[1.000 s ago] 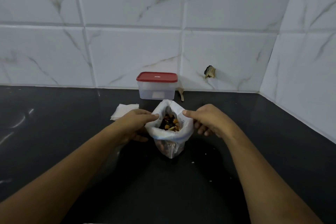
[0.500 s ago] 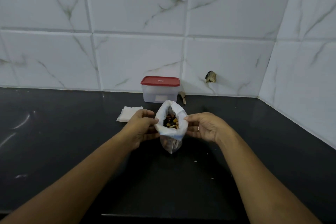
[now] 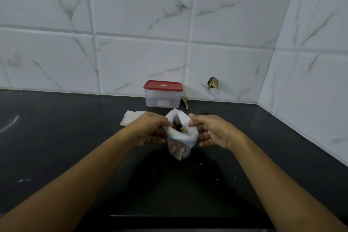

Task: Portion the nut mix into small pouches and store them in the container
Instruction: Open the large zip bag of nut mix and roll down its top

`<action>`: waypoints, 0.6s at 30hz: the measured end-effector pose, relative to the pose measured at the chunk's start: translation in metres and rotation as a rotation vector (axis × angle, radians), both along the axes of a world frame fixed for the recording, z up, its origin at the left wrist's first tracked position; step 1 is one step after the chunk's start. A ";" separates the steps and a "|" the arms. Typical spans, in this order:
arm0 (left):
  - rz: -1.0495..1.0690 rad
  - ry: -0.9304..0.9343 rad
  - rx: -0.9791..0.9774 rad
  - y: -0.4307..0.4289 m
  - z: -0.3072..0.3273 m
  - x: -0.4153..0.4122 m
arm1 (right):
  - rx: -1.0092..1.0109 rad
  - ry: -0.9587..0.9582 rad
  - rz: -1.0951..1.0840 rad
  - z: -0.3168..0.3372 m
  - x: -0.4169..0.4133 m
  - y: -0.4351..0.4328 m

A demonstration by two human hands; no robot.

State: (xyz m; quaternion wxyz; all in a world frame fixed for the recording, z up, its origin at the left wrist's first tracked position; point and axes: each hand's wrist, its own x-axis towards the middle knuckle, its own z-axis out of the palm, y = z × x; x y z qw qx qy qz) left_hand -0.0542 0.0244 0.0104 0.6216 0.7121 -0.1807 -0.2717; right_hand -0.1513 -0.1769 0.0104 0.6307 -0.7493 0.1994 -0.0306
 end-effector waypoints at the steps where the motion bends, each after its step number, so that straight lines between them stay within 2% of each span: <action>1: -0.013 0.010 0.010 0.000 -0.004 -0.004 | -0.065 0.038 0.036 -0.003 -0.003 0.003; 4: 0.019 0.097 -0.016 0.001 -0.011 -0.005 | -0.094 0.065 0.056 -0.007 -0.004 0.010; 10: 0.050 0.355 -0.234 0.001 0.016 0.010 | 0.173 -0.031 -0.057 0.015 0.008 0.010; 15: 0.095 0.462 -0.334 -0.004 0.039 0.022 | 0.327 -0.075 -0.065 0.036 0.014 0.014; 18: 0.036 0.511 -0.354 -0.006 0.042 0.017 | 0.402 -0.088 -0.139 0.031 0.018 0.013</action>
